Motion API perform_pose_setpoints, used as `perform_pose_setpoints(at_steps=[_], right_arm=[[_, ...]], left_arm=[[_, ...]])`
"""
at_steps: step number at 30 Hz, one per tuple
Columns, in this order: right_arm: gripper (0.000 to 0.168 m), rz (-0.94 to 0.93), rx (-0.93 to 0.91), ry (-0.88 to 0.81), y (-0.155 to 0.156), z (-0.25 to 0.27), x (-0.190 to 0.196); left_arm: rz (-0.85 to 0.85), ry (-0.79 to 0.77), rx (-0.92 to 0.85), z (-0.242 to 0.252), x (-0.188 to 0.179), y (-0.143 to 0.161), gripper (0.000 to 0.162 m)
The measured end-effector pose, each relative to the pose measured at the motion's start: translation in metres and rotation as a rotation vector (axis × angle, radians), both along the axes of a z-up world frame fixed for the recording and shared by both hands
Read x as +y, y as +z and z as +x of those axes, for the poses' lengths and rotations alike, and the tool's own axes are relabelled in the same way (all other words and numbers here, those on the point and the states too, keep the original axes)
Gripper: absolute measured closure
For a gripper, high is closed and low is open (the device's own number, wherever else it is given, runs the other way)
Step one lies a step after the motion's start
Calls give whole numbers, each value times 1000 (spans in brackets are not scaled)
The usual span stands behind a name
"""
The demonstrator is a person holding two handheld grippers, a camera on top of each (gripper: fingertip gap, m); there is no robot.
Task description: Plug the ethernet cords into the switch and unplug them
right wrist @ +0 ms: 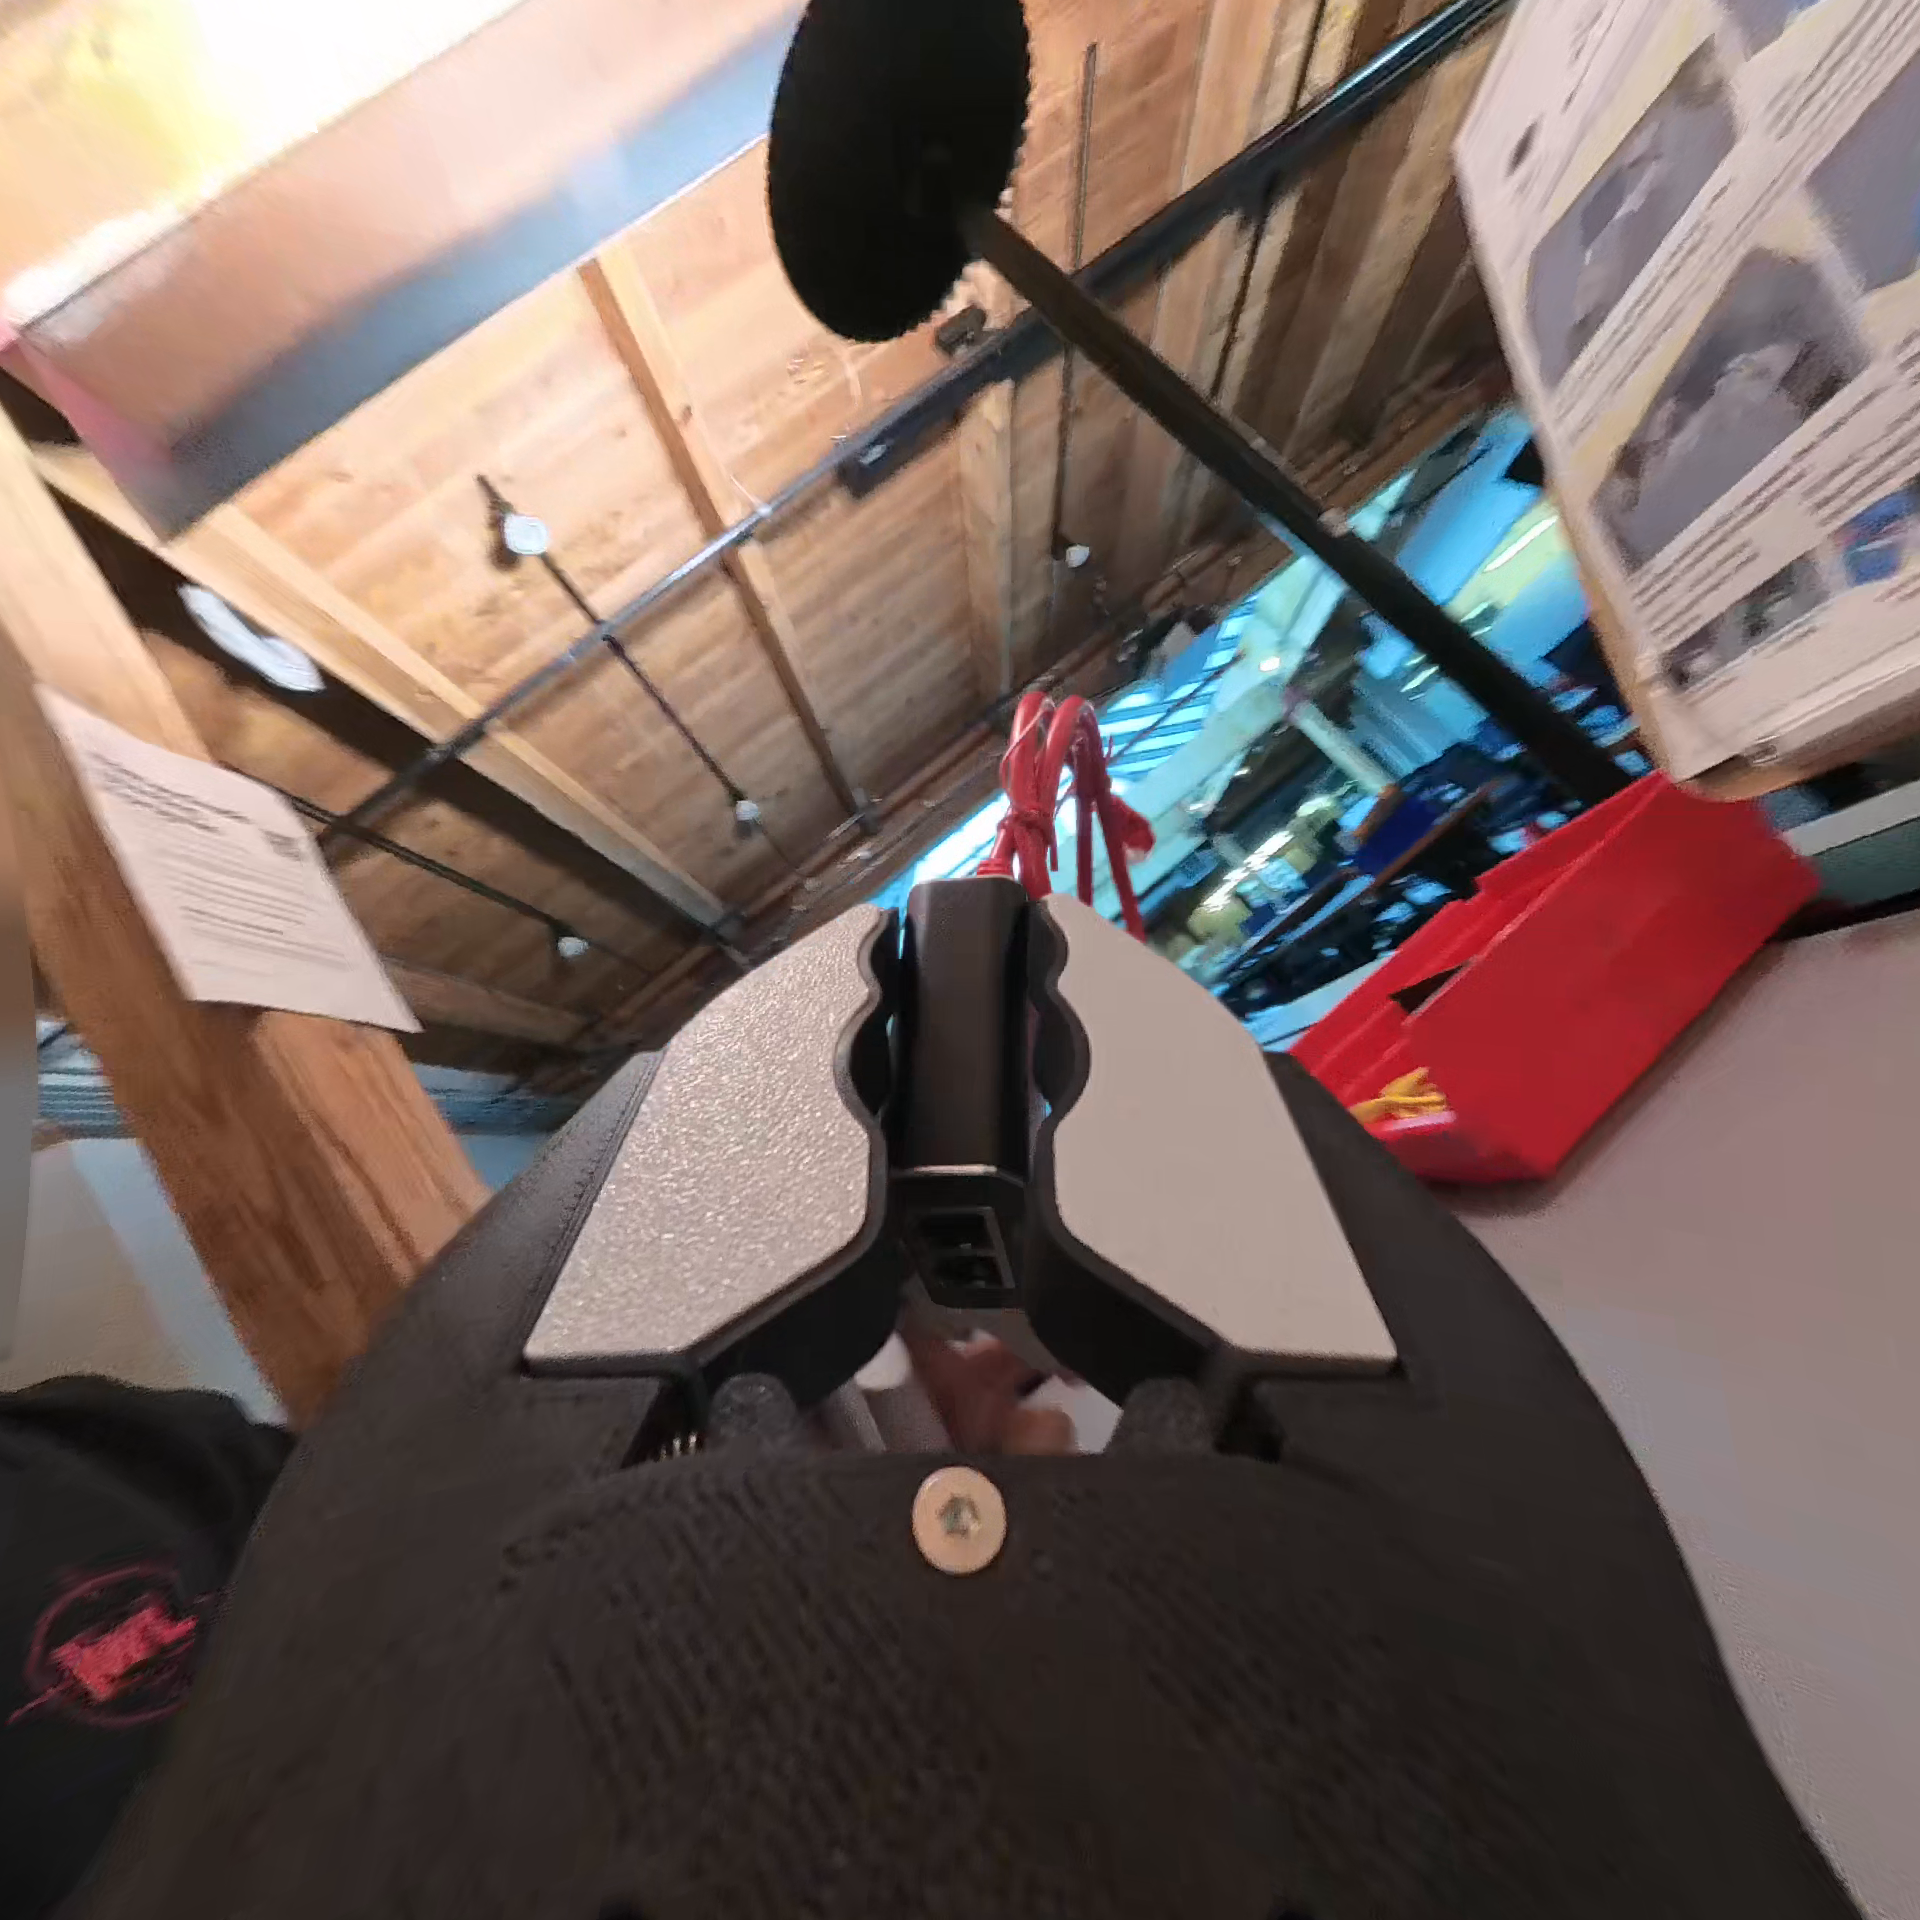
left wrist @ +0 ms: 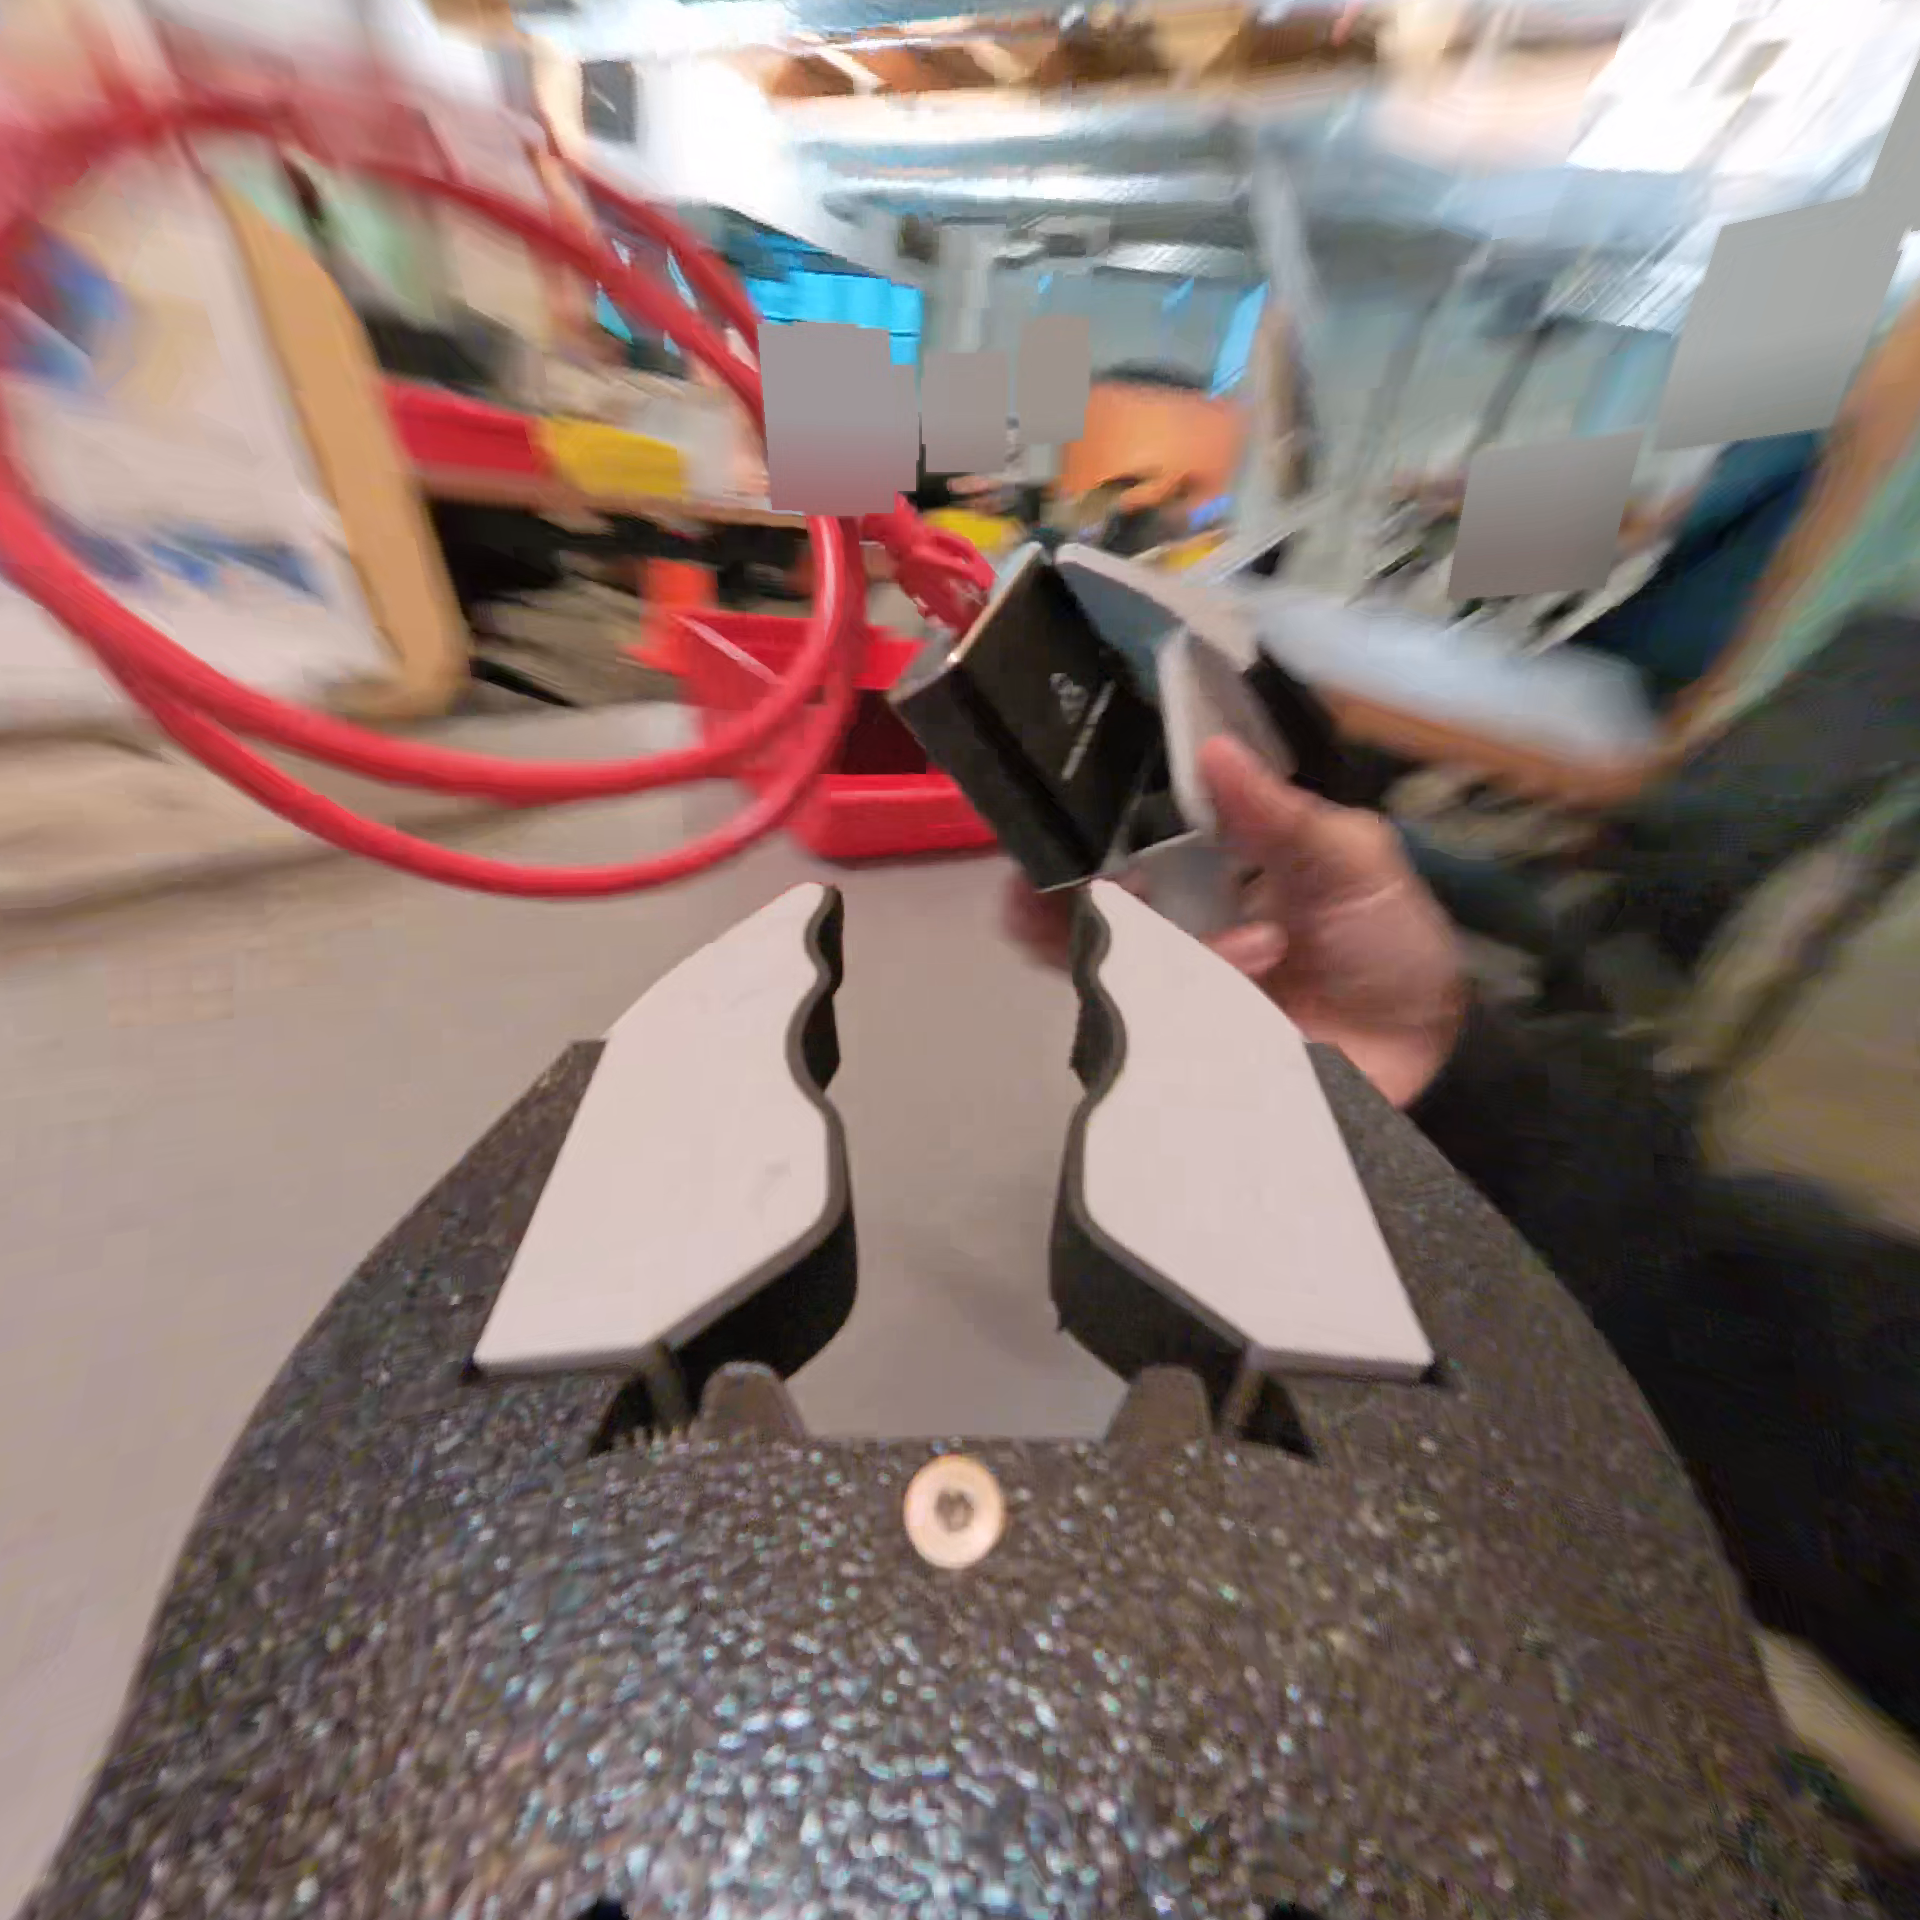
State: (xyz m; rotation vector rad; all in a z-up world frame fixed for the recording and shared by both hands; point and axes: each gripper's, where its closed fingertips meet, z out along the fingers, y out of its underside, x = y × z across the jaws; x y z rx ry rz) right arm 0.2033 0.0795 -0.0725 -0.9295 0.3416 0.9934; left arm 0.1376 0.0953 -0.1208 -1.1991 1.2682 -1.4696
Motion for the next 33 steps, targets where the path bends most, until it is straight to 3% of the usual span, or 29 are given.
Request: perform_pose_setpoints(at_steps=[3,6,10,13,15,20,23,29,33], right_arm=[[144,18,17,58,1,-17,6],[144,3,-17,79,-2,-31,13],[145,2,-3,96,-3,-35,15],[144,-40,-96,186,-10,-42,13],[139,-54,-240,229,-14,-49,6],[98,-59,-690,48,-14,-57,-8],[92,12,-917,16,-12,-75,-21],[109,103,-1342,-99,-17,-110,-28],[114,-32,-1576,-19,-53,-118,-23]], left_arm=[[-437,-247,-47,11,-14,6,123],[-560,-325,-111,18,-12,16,130],[-536,-350,-114,21,-8,18,137],[-460,-418,-21,16,-7,14,138],[-434,-497,112,11,-6,11,138],[-588,-730,422,-6,8,9,137],[-600,-936,569,-24,7,6,137],[-487,-1179,883,-54,-6,-15,137],[-376,-1288,1054,-70,-9,-25,137]])
